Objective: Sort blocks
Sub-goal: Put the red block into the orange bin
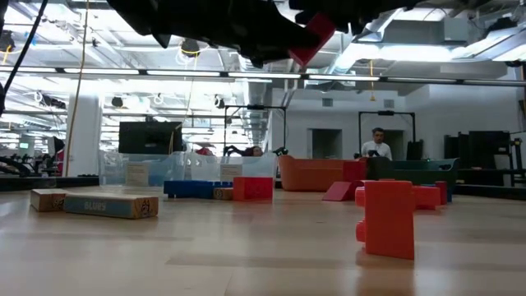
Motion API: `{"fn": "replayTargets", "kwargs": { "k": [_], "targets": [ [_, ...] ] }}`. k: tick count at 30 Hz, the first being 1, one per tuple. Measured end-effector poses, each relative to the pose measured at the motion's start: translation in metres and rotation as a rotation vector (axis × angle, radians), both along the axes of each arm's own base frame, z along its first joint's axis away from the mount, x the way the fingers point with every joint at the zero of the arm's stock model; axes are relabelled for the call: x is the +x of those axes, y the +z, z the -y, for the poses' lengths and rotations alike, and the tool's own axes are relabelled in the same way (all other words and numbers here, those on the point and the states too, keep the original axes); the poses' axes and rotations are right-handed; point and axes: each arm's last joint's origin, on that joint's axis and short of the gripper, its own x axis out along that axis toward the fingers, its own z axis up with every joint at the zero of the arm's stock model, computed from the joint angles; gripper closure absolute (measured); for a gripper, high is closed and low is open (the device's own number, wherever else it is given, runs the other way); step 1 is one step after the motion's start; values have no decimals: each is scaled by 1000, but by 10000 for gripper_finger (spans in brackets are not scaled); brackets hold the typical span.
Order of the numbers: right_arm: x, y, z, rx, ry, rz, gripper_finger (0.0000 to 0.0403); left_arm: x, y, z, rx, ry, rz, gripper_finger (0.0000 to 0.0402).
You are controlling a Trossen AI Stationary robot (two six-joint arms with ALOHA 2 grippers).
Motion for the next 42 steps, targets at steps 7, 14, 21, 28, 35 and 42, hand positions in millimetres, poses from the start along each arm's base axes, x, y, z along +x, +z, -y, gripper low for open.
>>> {"fn": "replayTargets", "kwargs": {
  "k": [7,14,21,28,35,42],
  "targets": [
    [0,-2,0,10,-1,-14,121,0,5,1,-6,-21,47,278],
    [0,-2,2,8,-7,-21,123,1,5,1,-6,-28,51,278],
    [0,-4,4,5,-13,-35,183,1,4,0,-9,-22,48,278],
    [1,-6,7,3,-26,-63,249,1,4,1,-19,-22,45,240],
    [0,-7,8,-15,-37,-83,249,0,0,-1,-26,36,3,228],
    [-5,-7,22,23,-91,-131,249,-14,-16,-9,-6,140,-283,208]
  ]
}}
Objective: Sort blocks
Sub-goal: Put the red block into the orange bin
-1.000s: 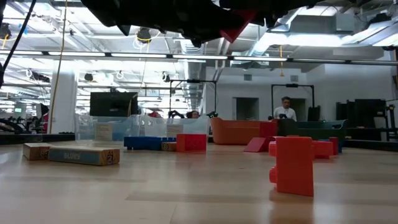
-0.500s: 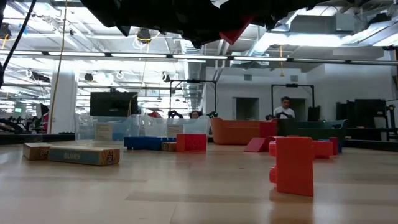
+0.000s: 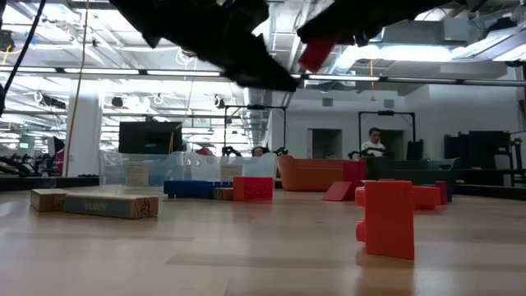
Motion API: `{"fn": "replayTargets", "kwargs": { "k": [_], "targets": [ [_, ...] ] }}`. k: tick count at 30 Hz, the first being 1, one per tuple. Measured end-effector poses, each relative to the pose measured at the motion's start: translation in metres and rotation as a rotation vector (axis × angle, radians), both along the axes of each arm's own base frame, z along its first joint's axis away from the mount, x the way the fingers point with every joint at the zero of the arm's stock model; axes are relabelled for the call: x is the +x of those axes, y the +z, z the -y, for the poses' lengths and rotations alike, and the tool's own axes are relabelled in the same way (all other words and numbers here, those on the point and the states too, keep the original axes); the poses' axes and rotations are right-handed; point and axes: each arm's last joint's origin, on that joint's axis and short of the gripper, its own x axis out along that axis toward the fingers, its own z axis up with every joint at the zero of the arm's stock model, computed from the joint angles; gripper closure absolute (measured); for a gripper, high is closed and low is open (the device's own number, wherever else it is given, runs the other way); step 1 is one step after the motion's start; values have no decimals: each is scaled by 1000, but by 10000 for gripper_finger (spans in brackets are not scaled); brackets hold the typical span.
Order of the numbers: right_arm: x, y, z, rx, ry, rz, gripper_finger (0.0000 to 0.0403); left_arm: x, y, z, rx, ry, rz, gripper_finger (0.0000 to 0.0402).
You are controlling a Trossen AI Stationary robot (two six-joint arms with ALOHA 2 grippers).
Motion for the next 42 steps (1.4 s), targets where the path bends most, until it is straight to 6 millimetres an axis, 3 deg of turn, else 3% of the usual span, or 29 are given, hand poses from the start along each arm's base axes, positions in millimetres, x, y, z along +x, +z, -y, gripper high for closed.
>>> {"fn": "replayTargets", "kwargs": {
  "k": [6,9,14,21,28,35,42],
  "targets": [
    [0,-8,22,9,-83,-83,242,-26,11,-5,17,189,-131,197],
    [1,-10,41,18,-153,-102,247,-37,23,0,8,196,-127,200],
    [-2,-12,92,35,-333,-116,243,-49,27,15,-18,166,-176,208],
    [-24,-18,174,126,-549,-124,243,-56,9,30,-62,167,-291,210],
    [-43,-43,235,300,-614,-162,242,-58,-12,32,-65,185,-256,210],
    [-19,-61,257,348,-607,-326,233,-62,-25,27,-29,198,-244,210],
    [-1,-61,265,344,-580,-411,186,-63,-25,26,-12,201,-254,210]
  ]
}}
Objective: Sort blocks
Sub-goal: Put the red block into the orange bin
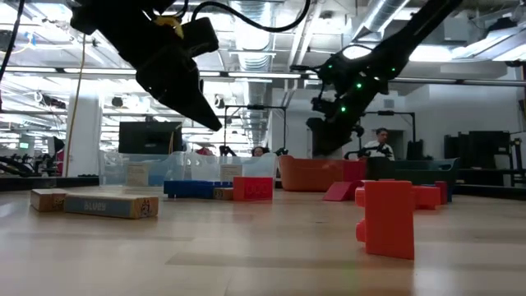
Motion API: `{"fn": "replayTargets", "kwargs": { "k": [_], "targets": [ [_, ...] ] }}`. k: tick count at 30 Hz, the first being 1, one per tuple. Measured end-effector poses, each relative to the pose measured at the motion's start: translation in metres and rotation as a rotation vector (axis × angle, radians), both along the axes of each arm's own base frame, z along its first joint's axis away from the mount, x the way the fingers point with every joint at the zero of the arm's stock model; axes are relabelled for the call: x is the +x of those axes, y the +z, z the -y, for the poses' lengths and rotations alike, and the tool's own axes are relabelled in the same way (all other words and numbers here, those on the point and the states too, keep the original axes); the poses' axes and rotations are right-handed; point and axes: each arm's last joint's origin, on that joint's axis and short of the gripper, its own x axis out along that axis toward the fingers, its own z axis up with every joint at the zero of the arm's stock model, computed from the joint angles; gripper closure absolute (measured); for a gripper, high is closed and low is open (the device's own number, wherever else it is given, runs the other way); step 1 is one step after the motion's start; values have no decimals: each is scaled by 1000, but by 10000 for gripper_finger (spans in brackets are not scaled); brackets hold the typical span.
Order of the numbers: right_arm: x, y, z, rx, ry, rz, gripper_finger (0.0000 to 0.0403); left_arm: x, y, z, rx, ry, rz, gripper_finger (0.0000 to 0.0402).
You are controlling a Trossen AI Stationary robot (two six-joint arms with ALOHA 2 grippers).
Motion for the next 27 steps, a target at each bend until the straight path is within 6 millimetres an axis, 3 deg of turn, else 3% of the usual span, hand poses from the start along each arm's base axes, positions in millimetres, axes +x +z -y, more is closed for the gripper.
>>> {"fn": "replayTargets", "kwargs": {
  "k": [5,10,14,17,21,27],
  "targets": [
    [-4,23,-12,-16,28,9,174,0,0,-1,8,7,-1,210],
    [0,50,-69,-18,183,28,173,0,0,-1,11,4,-7,210],
    [-5,38,-121,17,289,3,173,-1,-1,-1,10,4,-11,210],
    [-21,19,-149,49,299,-7,173,-1,-1,-1,9,3,-14,210],
    [-45,-7,-176,76,295,54,173,-1,-1,2,8,-10,-19,210],
    [-61,-21,-202,-18,298,168,167,-1,-1,2,13,-16,-19,210]
  ]
}}
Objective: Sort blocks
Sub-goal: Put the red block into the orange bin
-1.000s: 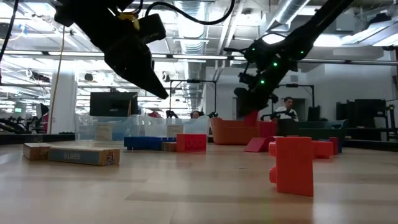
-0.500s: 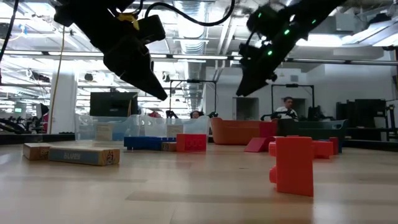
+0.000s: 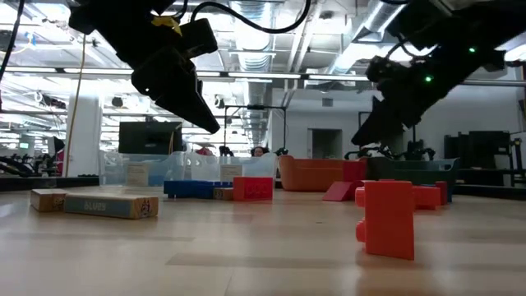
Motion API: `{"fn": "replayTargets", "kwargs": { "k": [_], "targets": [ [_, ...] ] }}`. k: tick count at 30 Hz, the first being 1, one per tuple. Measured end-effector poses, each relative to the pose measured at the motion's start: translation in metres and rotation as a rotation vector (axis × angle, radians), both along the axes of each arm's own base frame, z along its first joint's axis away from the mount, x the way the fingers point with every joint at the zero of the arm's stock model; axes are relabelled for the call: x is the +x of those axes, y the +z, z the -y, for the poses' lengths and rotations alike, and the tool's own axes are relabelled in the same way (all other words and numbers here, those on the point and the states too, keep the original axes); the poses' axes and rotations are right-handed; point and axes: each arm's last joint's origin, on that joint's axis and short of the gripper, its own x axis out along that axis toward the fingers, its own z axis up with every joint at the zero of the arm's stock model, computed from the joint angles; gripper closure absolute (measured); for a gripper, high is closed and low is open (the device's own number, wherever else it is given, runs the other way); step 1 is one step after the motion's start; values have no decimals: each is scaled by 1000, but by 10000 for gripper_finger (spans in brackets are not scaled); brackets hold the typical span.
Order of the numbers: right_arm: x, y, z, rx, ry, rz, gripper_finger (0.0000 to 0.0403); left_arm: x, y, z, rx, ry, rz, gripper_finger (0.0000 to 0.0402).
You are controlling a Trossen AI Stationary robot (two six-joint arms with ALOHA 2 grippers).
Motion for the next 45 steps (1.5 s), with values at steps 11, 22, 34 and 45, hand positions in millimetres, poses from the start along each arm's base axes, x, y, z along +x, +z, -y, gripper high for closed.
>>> {"fn": "replayTargets", "kwargs": {
  "k": [11,22,34,45],
  "targets": [
    [7,-24,1,-28,-37,-97,133,0,0,0,-17,13,5,210],
    [11,-27,9,11,-100,-55,131,0,0,0,-38,-3,2,210],
    [24,-46,16,10,-115,-45,146,0,-1,0,-32,-5,-6,210],
    [25,-35,30,-9,-86,-36,249,0,-1,0,-31,-5,-7,210]
  ]
}}
